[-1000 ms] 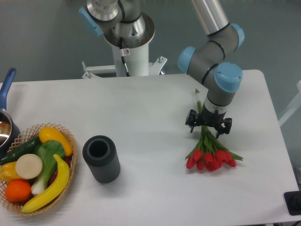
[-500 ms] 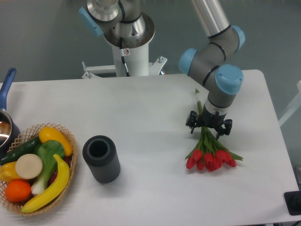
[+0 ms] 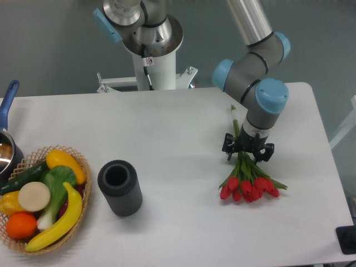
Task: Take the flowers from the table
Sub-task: 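Close the gripper around the tulip stems above the blooms, then lift the gripped tulip bouquet up off the table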
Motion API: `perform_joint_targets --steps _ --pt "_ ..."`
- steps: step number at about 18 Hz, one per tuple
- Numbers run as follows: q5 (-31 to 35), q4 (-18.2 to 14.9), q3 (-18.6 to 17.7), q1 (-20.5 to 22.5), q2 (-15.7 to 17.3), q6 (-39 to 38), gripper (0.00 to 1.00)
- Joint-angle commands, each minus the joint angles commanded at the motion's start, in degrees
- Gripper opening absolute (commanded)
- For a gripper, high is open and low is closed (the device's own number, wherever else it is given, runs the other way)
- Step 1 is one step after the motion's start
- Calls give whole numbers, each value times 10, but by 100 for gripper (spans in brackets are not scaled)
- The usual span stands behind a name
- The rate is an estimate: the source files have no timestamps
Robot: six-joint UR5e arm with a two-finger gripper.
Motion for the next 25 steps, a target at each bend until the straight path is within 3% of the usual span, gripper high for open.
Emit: perform_joint_targets --steps 7,15,21,25 --pt "-2 -1 0 0 4 0 36" --pt "-4 -3 1 2 11 1 36" --pt "-10 -7 15 -3 65 1 36" --pt "-66 -6 31 -4 120 -1 36"
